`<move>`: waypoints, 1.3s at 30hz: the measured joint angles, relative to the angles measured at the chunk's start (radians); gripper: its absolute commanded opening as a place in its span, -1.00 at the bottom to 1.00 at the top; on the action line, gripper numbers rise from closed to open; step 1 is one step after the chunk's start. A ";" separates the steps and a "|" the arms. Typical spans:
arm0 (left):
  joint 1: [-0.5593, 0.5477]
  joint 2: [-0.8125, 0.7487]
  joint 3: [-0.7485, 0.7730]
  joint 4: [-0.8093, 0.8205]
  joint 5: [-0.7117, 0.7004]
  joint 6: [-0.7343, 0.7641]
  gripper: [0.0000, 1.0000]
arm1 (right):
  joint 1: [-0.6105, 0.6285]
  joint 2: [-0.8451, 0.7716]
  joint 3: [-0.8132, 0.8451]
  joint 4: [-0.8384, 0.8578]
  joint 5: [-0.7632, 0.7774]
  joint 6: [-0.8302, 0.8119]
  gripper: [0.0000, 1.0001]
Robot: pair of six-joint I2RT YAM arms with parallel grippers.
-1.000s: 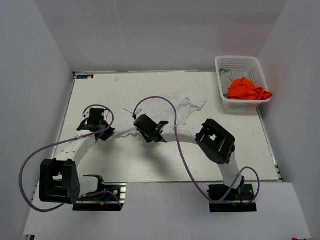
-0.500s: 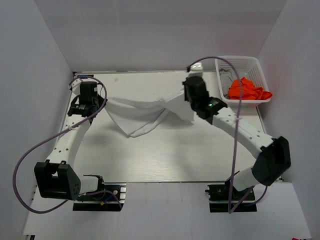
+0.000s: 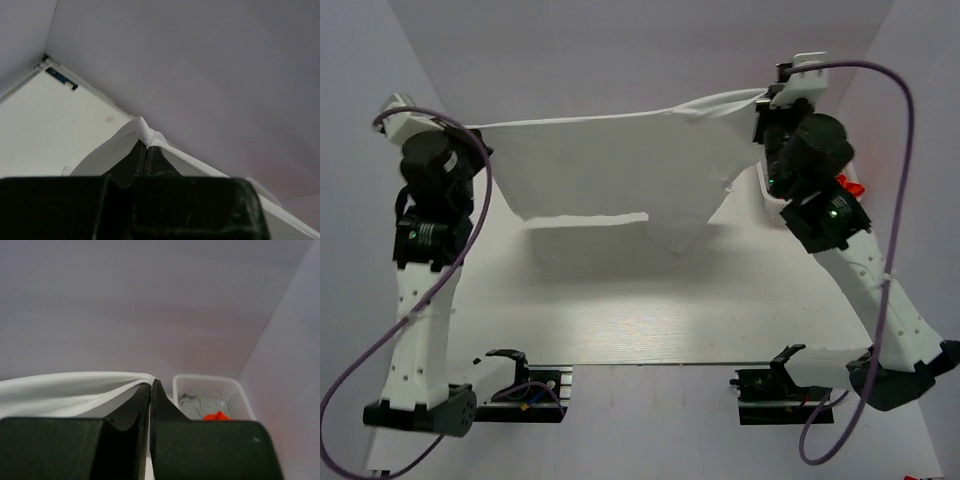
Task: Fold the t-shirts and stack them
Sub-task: Flatten out the tshirt
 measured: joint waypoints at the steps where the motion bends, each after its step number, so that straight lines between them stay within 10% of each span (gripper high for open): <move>1: -0.001 -0.036 0.019 0.000 0.002 0.016 -1.00 | 0.001 -0.016 0.034 0.002 -0.004 -0.019 -1.00; 12: 0.004 -0.275 0.283 -0.010 0.146 0.114 -1.00 | 0.007 -0.178 0.313 -0.111 -0.284 -0.105 -1.00; 22: 0.007 -0.236 0.321 -0.025 0.192 0.133 -1.00 | 0.006 -0.195 0.237 0.020 -0.288 -0.170 -1.00; 29: 0.011 -0.060 0.063 0.084 0.147 0.140 -1.00 | -0.040 0.071 0.015 0.304 -0.122 -0.262 -1.00; 39: 0.014 0.552 -0.294 0.248 0.146 0.165 -1.00 | -0.189 0.614 -0.103 0.296 -0.256 -0.145 -1.00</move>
